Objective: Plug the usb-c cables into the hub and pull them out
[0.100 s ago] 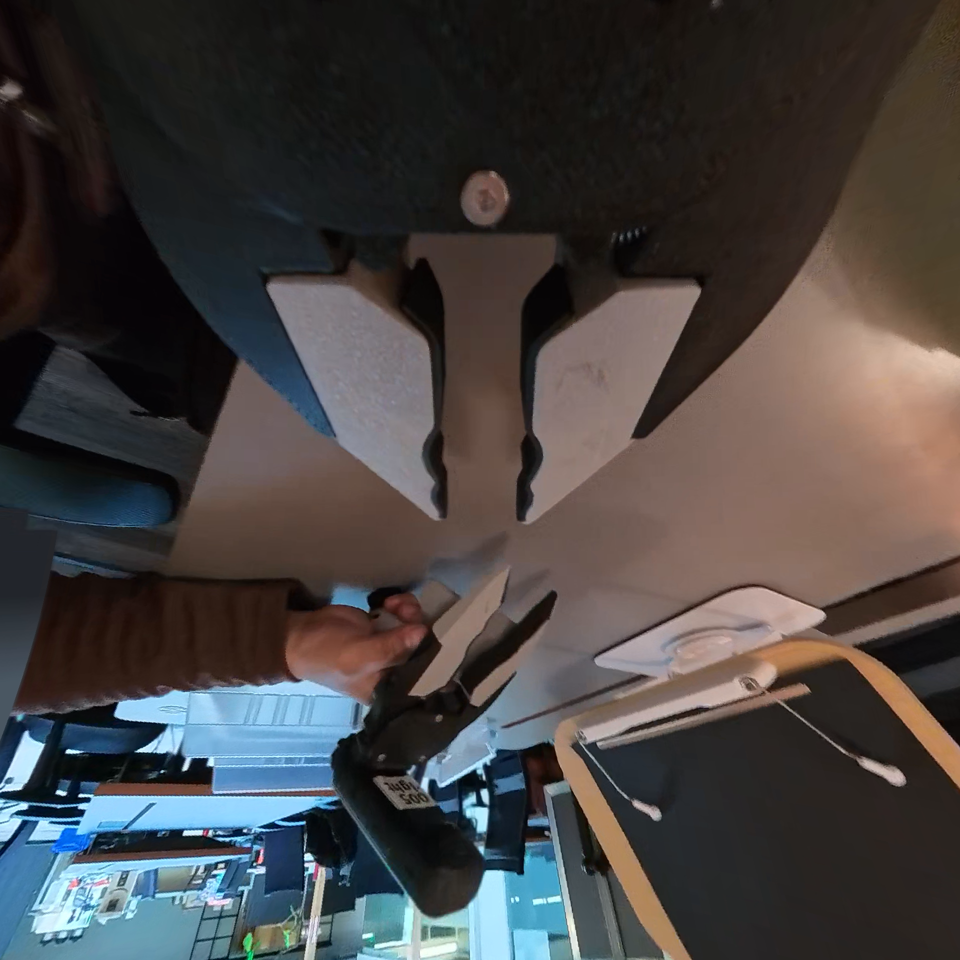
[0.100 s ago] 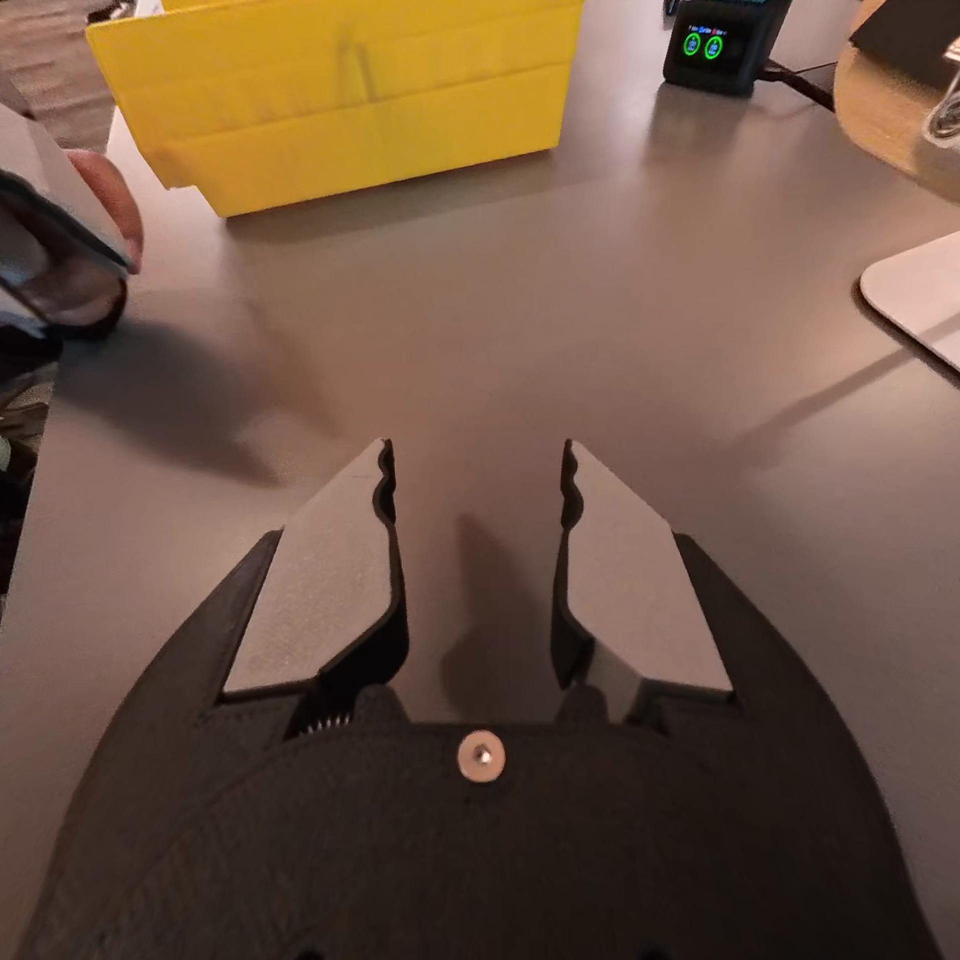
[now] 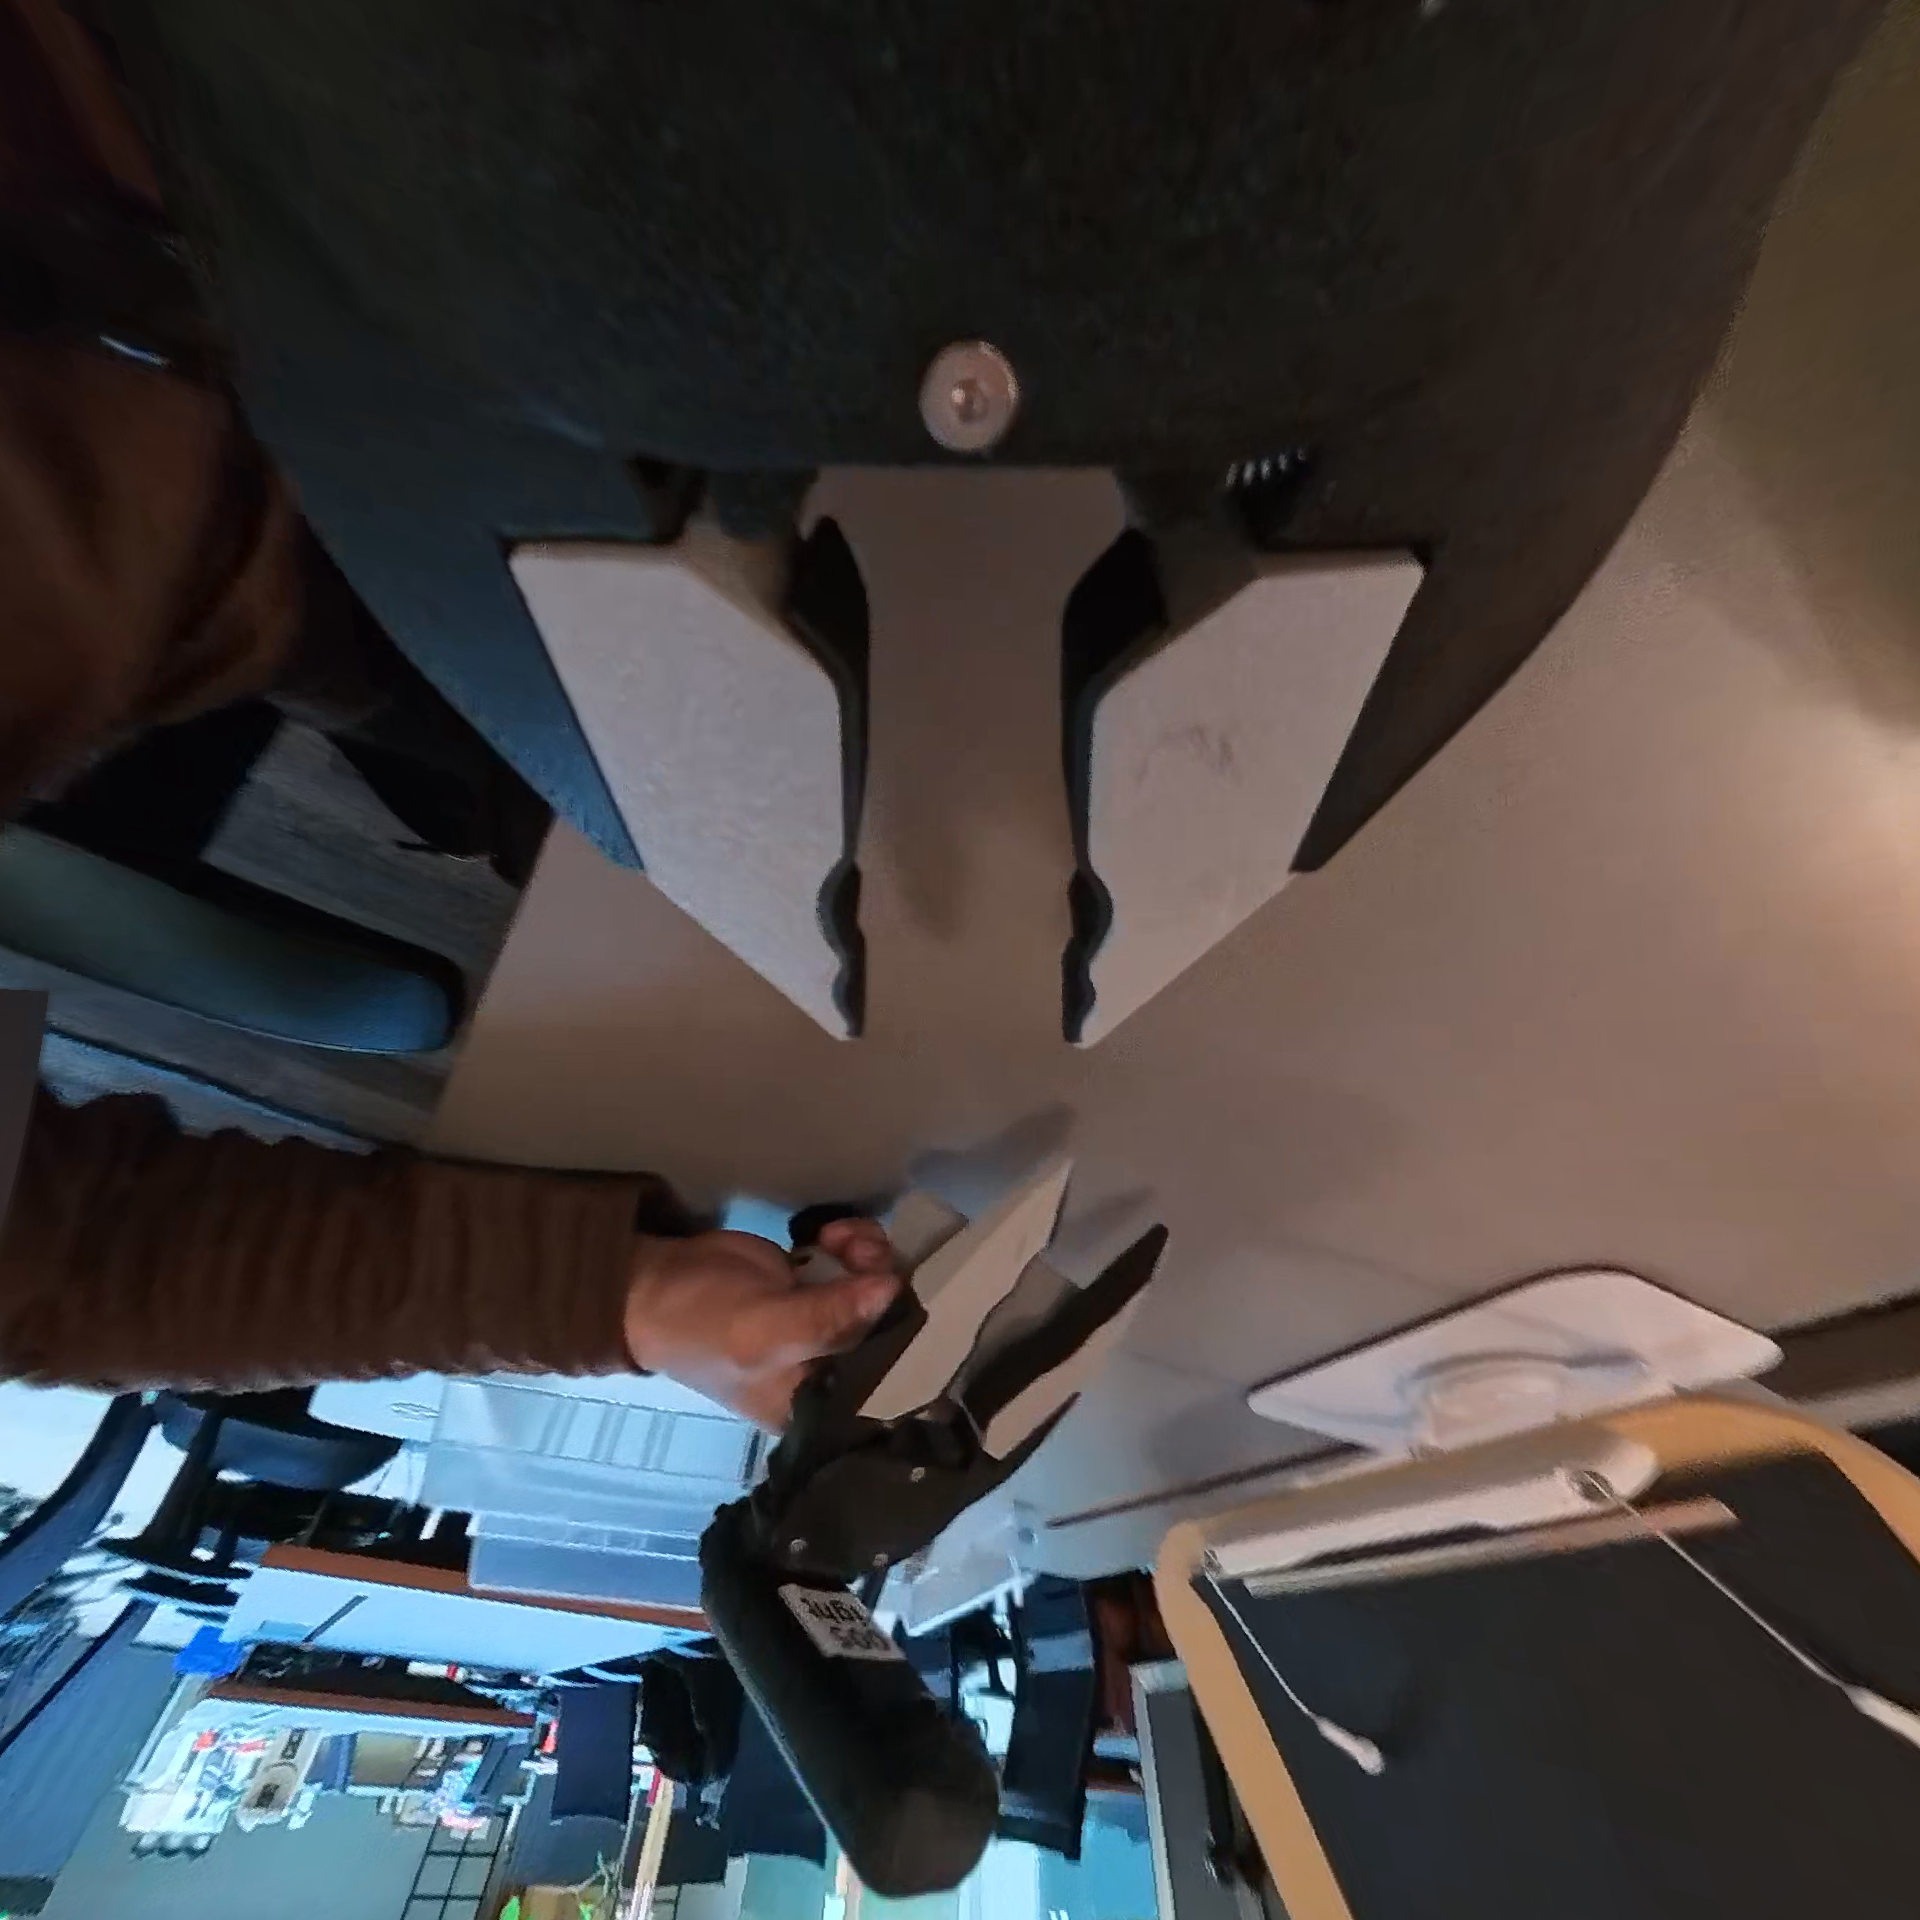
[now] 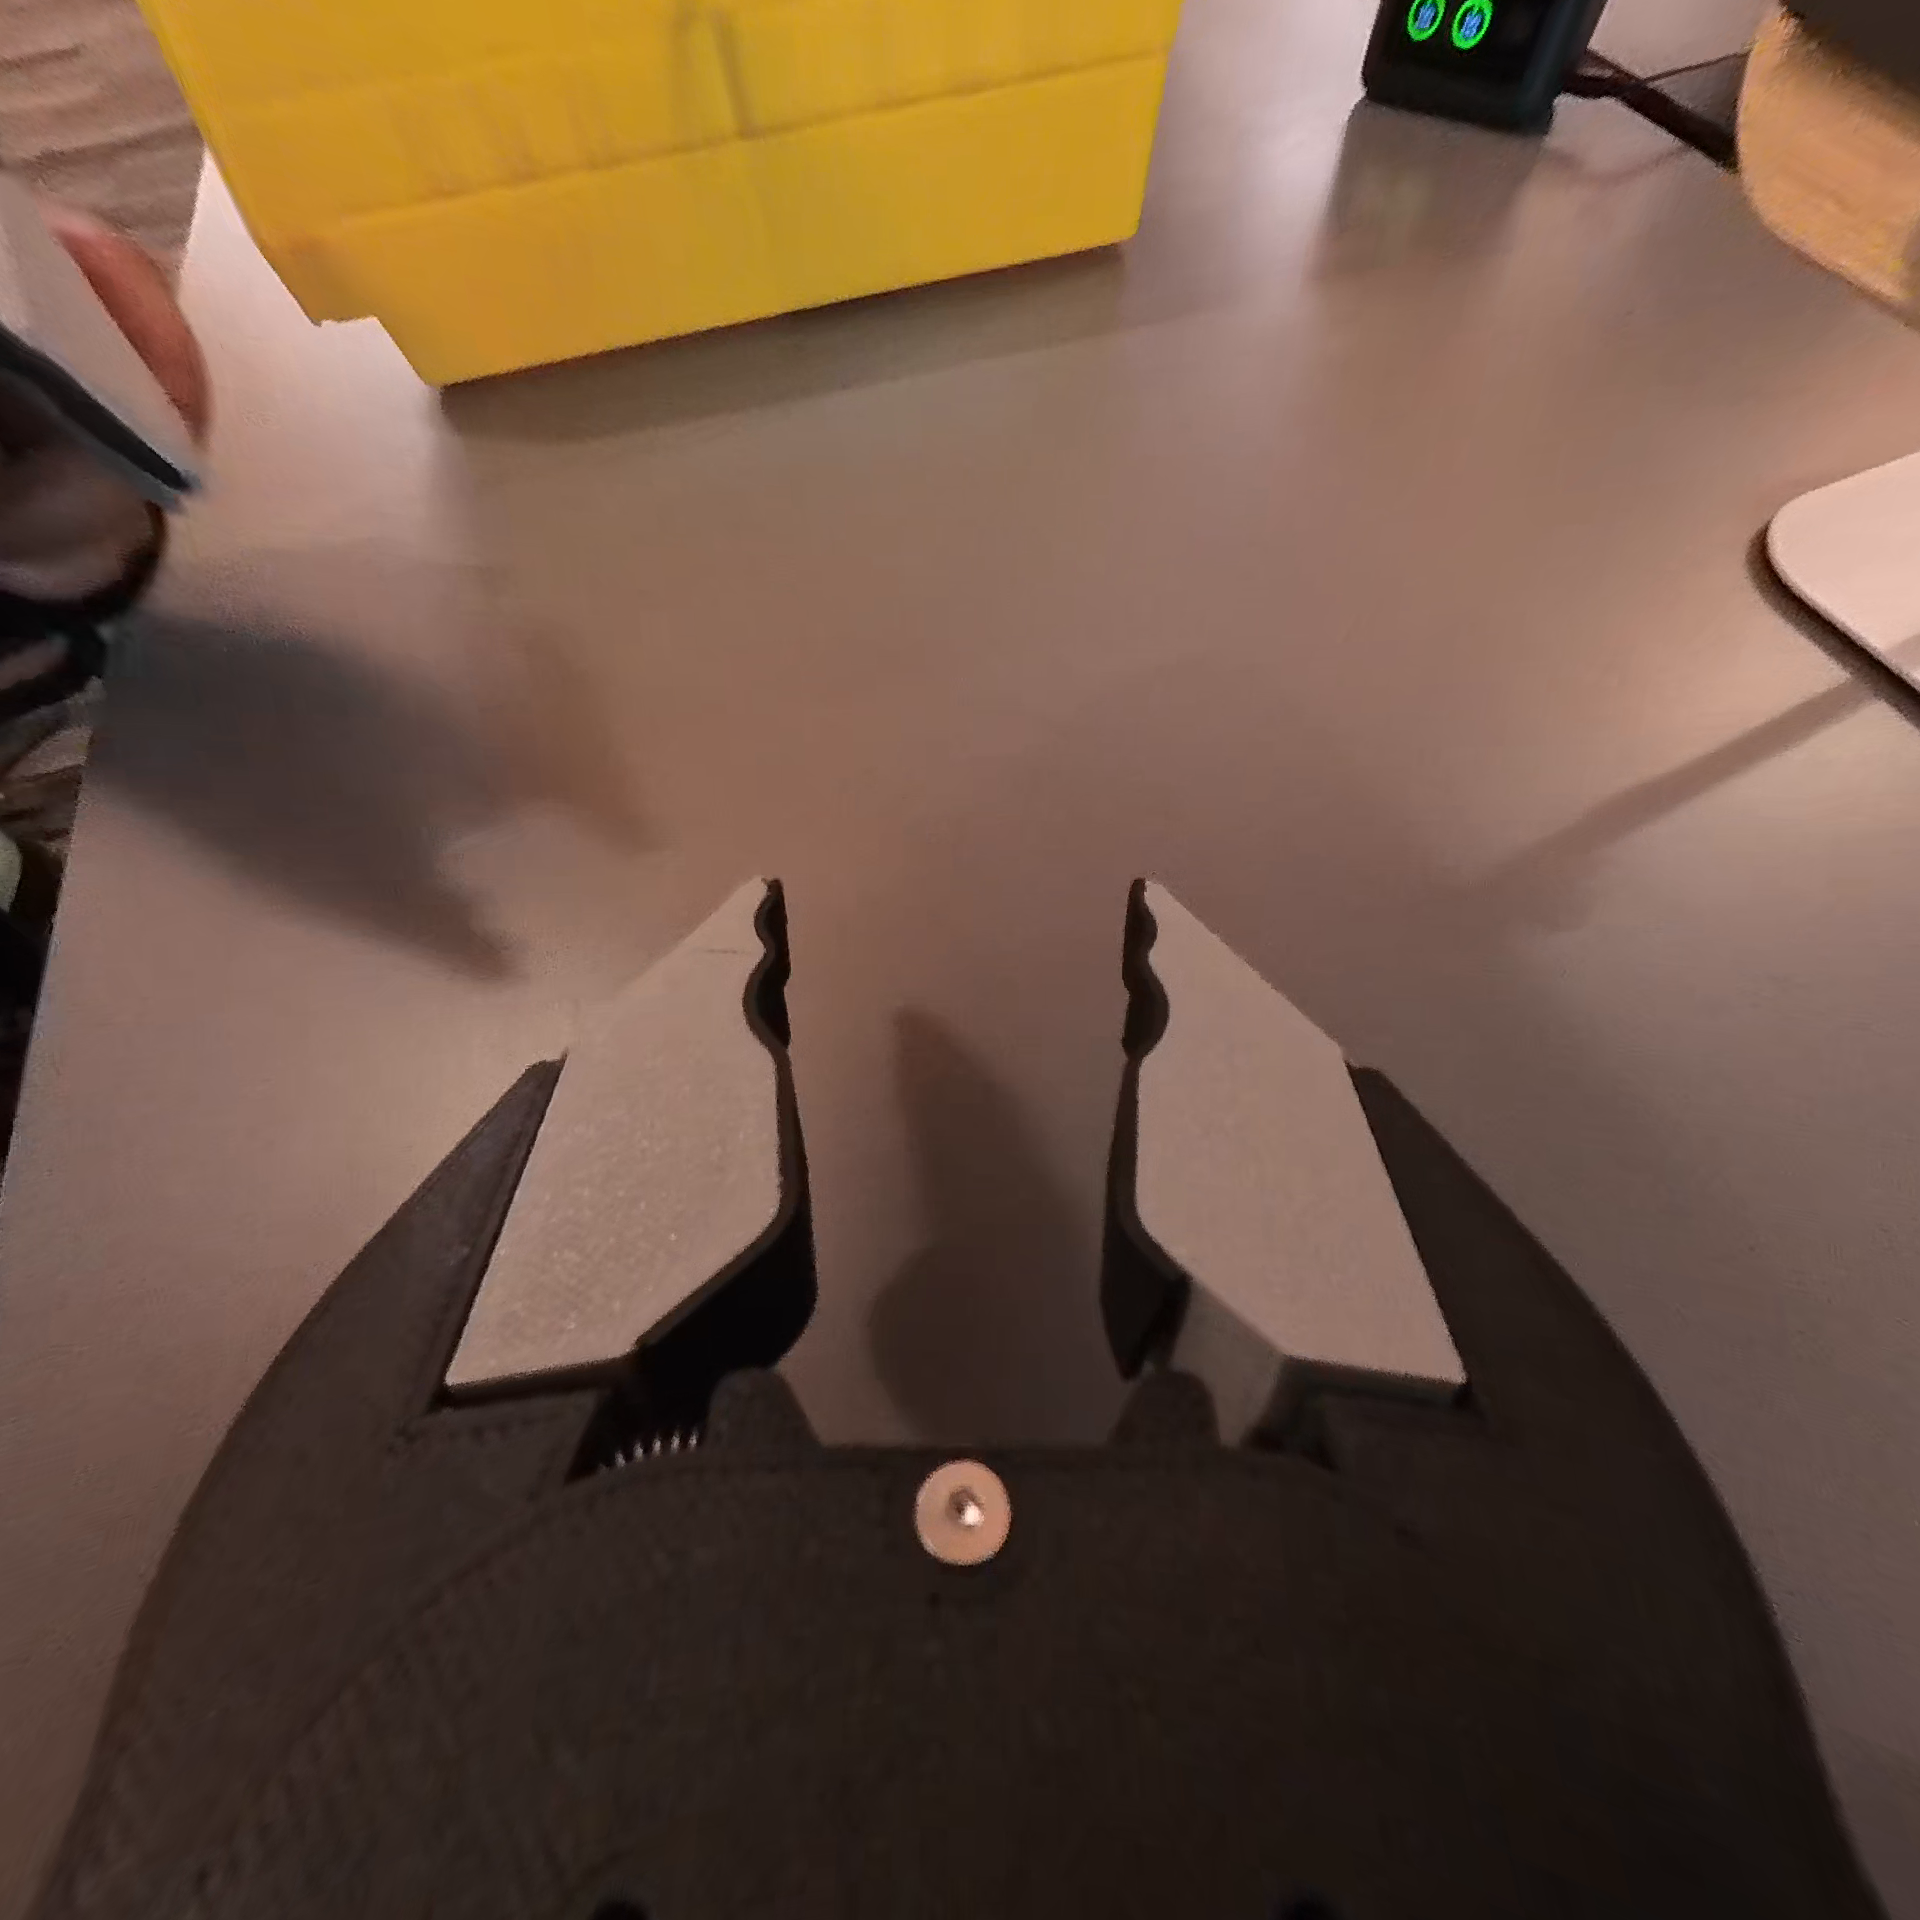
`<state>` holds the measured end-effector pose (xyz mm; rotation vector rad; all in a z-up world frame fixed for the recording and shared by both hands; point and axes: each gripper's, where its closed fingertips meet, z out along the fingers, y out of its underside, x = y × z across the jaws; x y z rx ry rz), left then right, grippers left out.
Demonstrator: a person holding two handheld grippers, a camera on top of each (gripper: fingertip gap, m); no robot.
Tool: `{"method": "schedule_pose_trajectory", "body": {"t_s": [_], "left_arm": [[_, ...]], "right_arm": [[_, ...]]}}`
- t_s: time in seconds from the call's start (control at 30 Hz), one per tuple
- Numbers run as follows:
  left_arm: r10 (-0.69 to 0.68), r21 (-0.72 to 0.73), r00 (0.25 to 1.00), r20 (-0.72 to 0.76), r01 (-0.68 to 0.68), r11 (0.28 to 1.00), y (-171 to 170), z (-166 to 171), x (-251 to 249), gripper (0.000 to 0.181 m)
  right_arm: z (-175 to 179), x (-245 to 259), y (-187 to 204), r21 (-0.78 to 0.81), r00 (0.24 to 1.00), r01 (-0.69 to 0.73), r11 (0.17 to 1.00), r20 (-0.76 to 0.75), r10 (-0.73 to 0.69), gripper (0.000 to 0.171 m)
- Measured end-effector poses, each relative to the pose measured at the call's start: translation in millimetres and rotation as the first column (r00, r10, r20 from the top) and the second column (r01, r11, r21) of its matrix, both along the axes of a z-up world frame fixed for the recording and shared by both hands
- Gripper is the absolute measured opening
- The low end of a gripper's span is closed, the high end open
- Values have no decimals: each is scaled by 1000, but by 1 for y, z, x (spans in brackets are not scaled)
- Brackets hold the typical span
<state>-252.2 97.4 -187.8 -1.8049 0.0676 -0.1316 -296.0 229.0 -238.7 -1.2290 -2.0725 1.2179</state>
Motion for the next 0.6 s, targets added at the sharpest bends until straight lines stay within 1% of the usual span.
{"method": "schedule_pose_trajectory", "body": {"t_s": [0.07, 0.1, 0.17, 0.2, 0.23, 0.27, 0.3, 0.33, 0.37, 0.4, 0.43, 0.47, 0.53, 0.6], "left_arm": [[-5, -22, 1000, 15, 6, 1000, -7, 17, -1, 36], [40, -22, 999, -16, -41, 999, -11, 33, -10, 34], [171, 55, 982, -86, -166, 985, -22, 87, -35, 30], [236, 108, 964, -119, -223, 969, -28, 116, -50, 26], [301, 124, 940, -161, -283, 951, -33, 138, -68, 21], [368, 94, 907, -207, -356, 930, -36, 152, -93, 18], [411, 28, 876, -252, -418, 908, -37, 156, -119, 21], [444, -39, 854, -273, -471, 881, -37, 156, -147, 31], [469, -102, 839, -277, -511, 854, -36, 152, -175, 36], [498, -169, 820, -281, -553, 816, -36, 143, -205, 41], [528, -249, 802, -279, -591, 767, -38, 129, -235, 51], [551, -339, 791, -267, -612, 715, -40, 108, -263, 60], [602, -514, 766, -226, -618, 594, -46, 59, -309, 57], [657, -675, 739, -151, -562, 477, -54, 9, -338, 64]], "right_arm": [[-4, 0, -1, 10, 1000, -7, 1000, 26, 7, 65], [-6, 0, -2, 13, 999, -12, 1000, 38, 11, 66], [-8, 0, -2, 20, 999, -14, 1000, 50, 13, 66], [-9, 0, -2, 24, 999, -12, 1000, 53, 11, 65], [-9, 0, -2, 28, 998, -11, 1000, 54, 10, 64], [-10, 0, -2, 32, 998, -11, 999, 56, 9, 64], [-10, 0, -2, 37, 998, -10, 999, 58, 8, 63], [-11, 0, -2, 42, 998, -8, 999, 61, 6, 63], [-12, -1, -2, 46, 998, -4, 999, 63, 1, 63], [-12, -1, -1, 47, 998, -1, 999, 65, -2, 64], [-12, 0, -1, 46, 998, 3, 999, 65, -6, 64], [-12, 0, -2, 45, 998, 6, 999, 65, -8, 64], [-12, 2, -3, 42, 998, 1, 999, 67, -4, 65], [-12, 3, -5, 45, 998, -9, 999, 70, 6, 64]]}}
